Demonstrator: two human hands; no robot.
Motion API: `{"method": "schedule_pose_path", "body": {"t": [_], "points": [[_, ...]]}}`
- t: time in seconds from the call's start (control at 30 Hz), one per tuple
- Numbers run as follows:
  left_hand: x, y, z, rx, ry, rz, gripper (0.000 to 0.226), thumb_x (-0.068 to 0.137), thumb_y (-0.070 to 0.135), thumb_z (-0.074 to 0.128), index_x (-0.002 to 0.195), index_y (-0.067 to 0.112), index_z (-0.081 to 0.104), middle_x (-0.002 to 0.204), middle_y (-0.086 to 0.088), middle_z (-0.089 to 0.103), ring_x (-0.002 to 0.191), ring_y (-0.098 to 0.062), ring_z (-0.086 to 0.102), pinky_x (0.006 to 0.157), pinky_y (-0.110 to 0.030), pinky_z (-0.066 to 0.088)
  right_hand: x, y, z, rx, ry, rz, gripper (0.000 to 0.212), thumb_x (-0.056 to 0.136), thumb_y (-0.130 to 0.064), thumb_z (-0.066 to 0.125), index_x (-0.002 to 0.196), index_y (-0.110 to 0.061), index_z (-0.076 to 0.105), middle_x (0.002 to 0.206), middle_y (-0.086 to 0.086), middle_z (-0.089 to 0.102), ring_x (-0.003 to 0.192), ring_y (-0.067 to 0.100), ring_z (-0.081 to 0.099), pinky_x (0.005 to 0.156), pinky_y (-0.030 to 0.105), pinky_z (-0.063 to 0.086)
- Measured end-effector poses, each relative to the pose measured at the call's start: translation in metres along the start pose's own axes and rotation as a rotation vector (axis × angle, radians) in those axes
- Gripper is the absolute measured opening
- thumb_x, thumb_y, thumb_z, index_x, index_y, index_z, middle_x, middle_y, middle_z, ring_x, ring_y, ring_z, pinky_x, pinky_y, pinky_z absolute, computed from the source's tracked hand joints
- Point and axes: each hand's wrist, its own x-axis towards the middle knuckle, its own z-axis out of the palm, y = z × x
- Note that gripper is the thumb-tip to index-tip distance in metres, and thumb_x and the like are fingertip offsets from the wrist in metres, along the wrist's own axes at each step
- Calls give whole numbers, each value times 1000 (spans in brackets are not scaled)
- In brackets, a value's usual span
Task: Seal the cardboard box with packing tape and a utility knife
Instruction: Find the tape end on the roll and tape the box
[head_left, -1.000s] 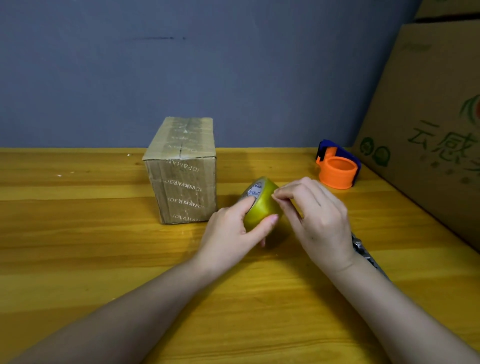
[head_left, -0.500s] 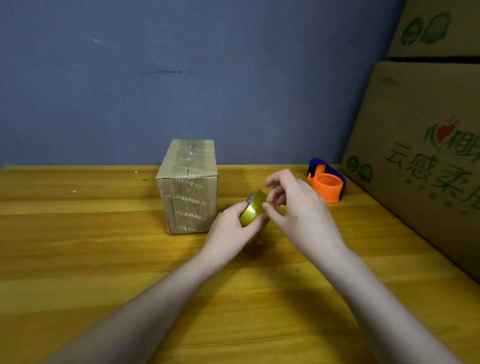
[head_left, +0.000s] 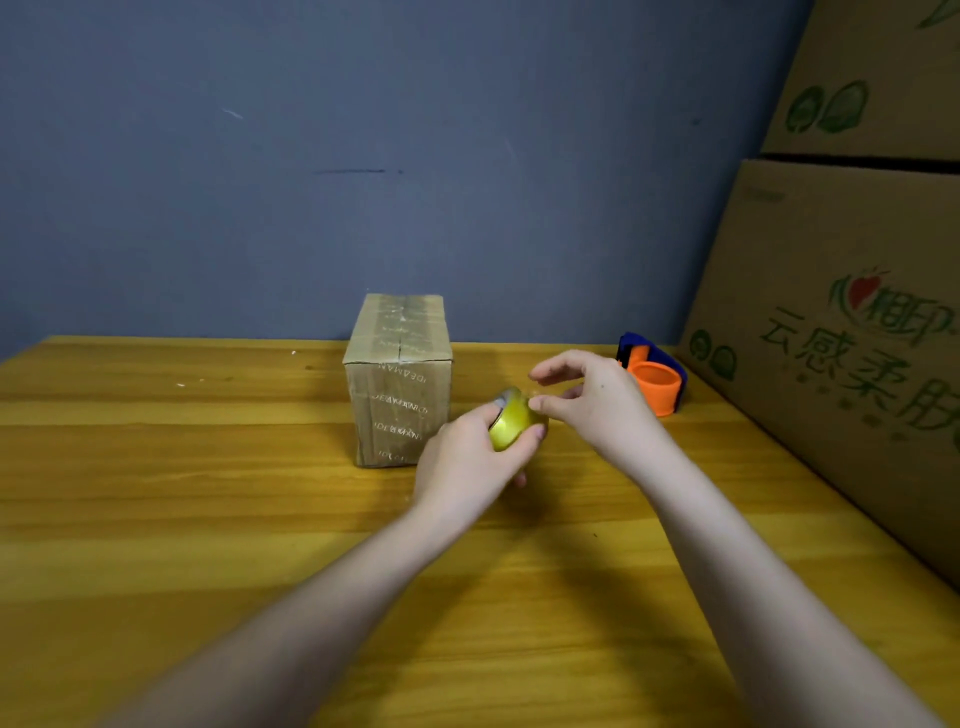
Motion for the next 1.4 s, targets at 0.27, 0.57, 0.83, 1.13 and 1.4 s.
{"method": "schedule_pose_path", "body": {"t": [0.27,0.57,0.83,1.13,1.4], "points": [[-6,0,-4,-64,1,11,23,82,53,58,69,35,55,52,7,68,56,0,61,56,-25,42,-6,3,1,82,-12,0,10,76,-23,76,75,-18,67,77,-8,67,79,13,63,80,40,54],[-15,-8,-15,-551,-338,85,21,89,23,61,102,7,58,80,-6,69,72,-23,70,68,-35,55,-14,8,6,79,84,-104,11,85,-26,66,77,-21,60,87,-1,60,80,15,57,76,37,50],[-22,-12,-23,220,-166,297,34,89,55,44,113,30,44,74,2,73,67,-10,70,76,-35,55,-19,11,9,41,116,-108,13,84,-29,66,77,-22,59,78,-7,65,78,15,60,73,45,53],[-15,0,-15,-439,-270,-122,19,96,30,48,90,12,49,57,-7,56,36,-11,54,39,-24,45,-31,-6,-7,-241,234,-275,12,86,-33,63,80,-24,57,78,-14,56,81,10,51,64,33,49],[-11,11,-18,-627,-348,-304,27,96,33,48,98,6,48,58,-13,59,35,-15,57,38,-20,48,-38,-39,-30,-435,259,-473,11,87,-32,59,82,-23,56,79,-11,57,77,12,50,62,28,42]]}}
